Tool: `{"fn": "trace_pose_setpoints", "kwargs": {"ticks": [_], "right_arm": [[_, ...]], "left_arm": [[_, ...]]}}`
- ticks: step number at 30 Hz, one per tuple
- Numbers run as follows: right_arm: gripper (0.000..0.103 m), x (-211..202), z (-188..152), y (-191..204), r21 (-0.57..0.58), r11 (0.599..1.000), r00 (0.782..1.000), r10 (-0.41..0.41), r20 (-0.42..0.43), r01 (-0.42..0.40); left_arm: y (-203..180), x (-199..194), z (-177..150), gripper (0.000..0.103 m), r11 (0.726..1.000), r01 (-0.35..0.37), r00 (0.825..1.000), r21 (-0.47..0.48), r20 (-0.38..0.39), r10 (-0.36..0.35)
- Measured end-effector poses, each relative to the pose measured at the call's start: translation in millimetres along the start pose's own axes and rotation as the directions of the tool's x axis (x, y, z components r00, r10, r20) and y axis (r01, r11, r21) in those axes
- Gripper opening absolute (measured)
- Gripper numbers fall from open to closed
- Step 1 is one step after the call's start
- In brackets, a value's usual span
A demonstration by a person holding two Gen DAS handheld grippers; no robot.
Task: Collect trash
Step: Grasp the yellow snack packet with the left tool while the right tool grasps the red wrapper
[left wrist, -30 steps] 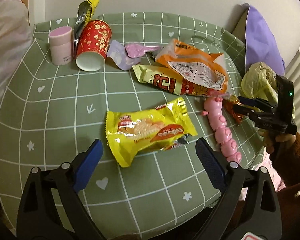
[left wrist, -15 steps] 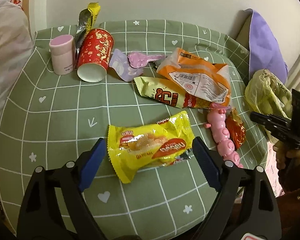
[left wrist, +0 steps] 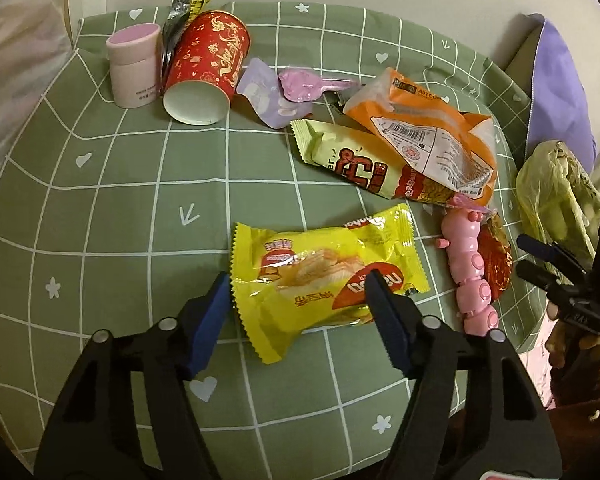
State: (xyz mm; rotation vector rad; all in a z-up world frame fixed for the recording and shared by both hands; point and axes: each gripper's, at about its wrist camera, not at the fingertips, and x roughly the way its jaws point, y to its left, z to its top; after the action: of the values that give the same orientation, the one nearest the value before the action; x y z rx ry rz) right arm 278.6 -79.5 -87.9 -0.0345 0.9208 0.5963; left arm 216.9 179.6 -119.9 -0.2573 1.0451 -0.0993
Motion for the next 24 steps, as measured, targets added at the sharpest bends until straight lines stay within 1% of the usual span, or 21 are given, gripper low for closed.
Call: {"fn": "trace_pose_setpoints", "kwargs": {"ticks": [3,4,5,7,9,11,12,13,14,15,16,21,24], "right_arm": [[0.061,10,2,7,0.000,0.999,0.999,-0.046,-0.014,0.046],[0.056,13,3,9,0.000,0.999,0.999,-0.037,-0.019,0.037],[0.050,15,2,10,-0.002,1.000,1.000,-0.010,-0.023,0.010],[0.041,20,2,12,-0.012,1.000,0.999,-0.001,-0.052,0.001],[0.038,19,2,11,-0.008,1.000,0.998,0.003,-0.055,-0.004],[0.033,18,2,11,-0.003,1.000,0.999,0.008,-0.053,-0.008],[0.032,15,3,12,-0.005,1.000,0.999,0.007,-0.045,-0.007],[0.030,14,3,12,-0.006,1.000,0.999,0.005,-0.041,-0.006],[0.028,11,4,12,-0.005,1.000,0.999,0.005,-0.033,-0.006],[0.028,10,5,13,-0.002,1.000,1.000,0.004,-0.026,-0.004],[0.027,7,6,13,0.001,1.000,1.000,0.002,-0.017,-0.002],[0.027,-8,9,11,0.014,1.000,1.000,-0.014,0.024,0.014],[0.027,-22,11,12,0.013,0.999,0.998,-0.029,0.049,0.029]], "left_arm": [[2,2,-1,0.059,1.000,0.011,1.000,-0.026,-0.006,-0.011],[3,3,-1,0.056,0.999,0.017,1.000,-0.035,-0.005,-0.018],[3,4,-1,0.055,0.999,0.016,1.000,-0.039,-0.003,-0.017],[3,4,-2,0.050,0.999,0.009,1.000,-0.044,0.006,-0.008],[2,4,-4,0.047,0.999,0.001,1.000,-0.049,0.014,-0.001],[1,5,-5,0.044,0.999,-0.006,1.000,-0.049,0.016,0.007],[0,5,-5,0.039,0.999,-0.013,1.000,-0.049,0.016,0.014],[0,6,-4,0.032,0.999,-0.014,1.000,-0.049,0.013,0.014],[0,7,-2,0.027,0.999,-0.010,1.000,-0.050,0.008,0.010],[0,8,-1,0.020,0.999,-0.006,1.000,-0.051,0.004,0.006],[0,8,0,0.017,0.999,0.003,1.000,-0.050,0.005,-0.003],[-5,-6,9,0.010,1.000,0.019,0.998,-0.020,0.060,-0.017],[-10,-23,18,0.007,0.999,0.039,0.992,-0.004,0.119,-0.038]]}}
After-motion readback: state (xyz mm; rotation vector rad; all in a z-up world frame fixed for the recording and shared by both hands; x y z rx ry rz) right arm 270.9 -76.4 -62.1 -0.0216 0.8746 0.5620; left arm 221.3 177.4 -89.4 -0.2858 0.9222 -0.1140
